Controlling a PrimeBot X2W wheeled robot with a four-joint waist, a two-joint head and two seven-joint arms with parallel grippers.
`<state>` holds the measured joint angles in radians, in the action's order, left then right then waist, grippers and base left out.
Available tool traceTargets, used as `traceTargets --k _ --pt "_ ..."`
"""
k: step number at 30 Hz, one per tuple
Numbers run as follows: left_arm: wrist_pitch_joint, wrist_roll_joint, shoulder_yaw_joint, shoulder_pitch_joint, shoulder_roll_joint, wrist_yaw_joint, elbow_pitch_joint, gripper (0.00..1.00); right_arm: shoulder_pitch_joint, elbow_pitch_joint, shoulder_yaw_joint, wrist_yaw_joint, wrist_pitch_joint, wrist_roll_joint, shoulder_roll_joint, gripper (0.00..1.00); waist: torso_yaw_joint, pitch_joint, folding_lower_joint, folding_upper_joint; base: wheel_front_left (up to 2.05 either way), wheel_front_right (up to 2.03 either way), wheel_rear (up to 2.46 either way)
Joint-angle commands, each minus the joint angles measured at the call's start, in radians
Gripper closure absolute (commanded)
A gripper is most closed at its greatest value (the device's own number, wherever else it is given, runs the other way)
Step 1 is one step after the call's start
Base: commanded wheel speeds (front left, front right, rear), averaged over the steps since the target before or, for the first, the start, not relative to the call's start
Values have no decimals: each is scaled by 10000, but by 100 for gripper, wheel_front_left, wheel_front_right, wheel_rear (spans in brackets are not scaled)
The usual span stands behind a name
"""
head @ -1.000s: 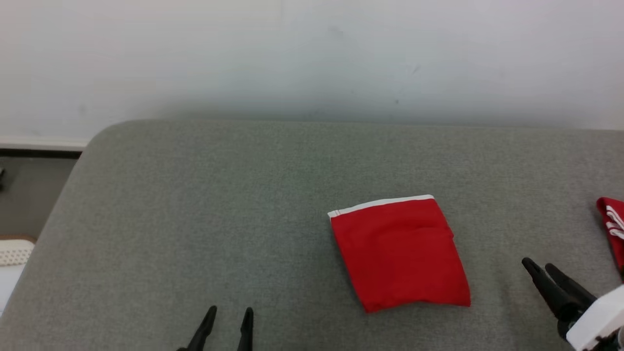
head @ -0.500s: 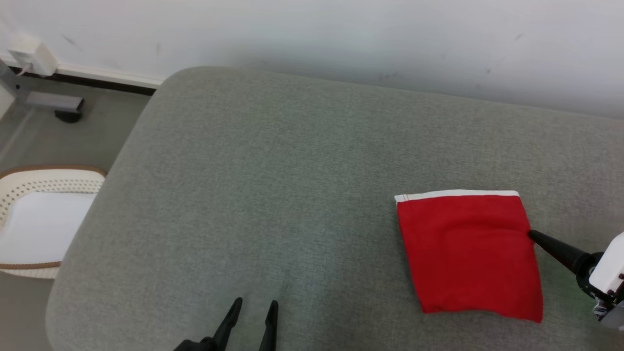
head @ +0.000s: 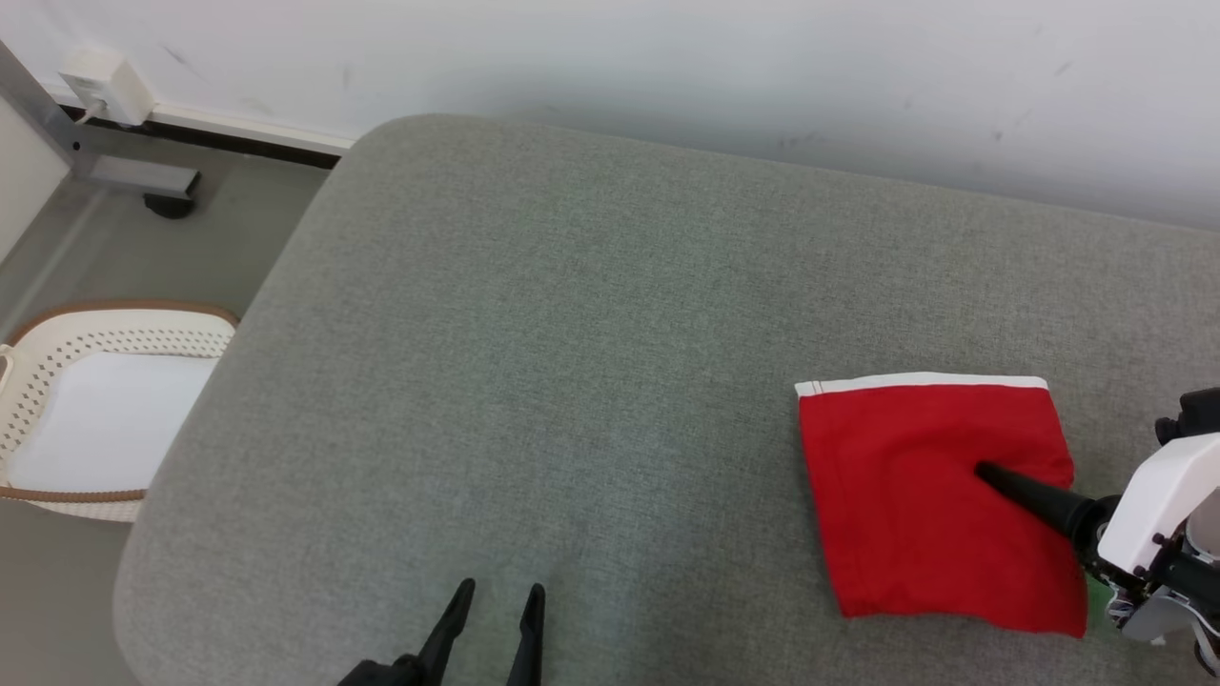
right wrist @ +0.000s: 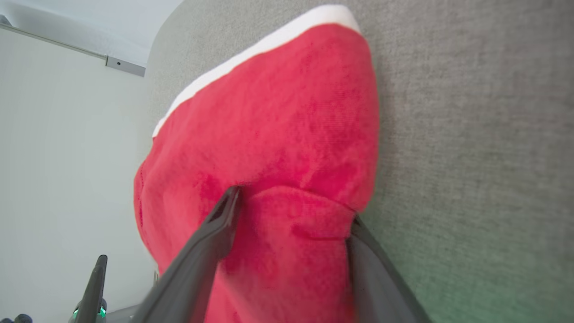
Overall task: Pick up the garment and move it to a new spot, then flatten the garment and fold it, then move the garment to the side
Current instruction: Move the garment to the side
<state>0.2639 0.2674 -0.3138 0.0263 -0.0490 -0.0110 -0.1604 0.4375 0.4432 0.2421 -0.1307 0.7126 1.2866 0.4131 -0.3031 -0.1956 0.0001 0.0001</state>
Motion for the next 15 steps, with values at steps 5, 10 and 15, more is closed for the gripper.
traceTargets --k 5,10,15 --pt "-3 95 4 -25 -35 -87 -24 0 36 -248 -107 5 -327 -220 -13 100 139 64 -1 -1 0 0 0" --pt "-3 131 82 73 -35 -99 57 0 15 -419 -179 5 -540 -427 135 100 558 141 -1 -1 0 0 0" --pt "-3 -94 268 -25 -35 -69 183 0 152 -637 -165 5 -595 -734 358 100 1387 133 -1 -1 0 0 0"
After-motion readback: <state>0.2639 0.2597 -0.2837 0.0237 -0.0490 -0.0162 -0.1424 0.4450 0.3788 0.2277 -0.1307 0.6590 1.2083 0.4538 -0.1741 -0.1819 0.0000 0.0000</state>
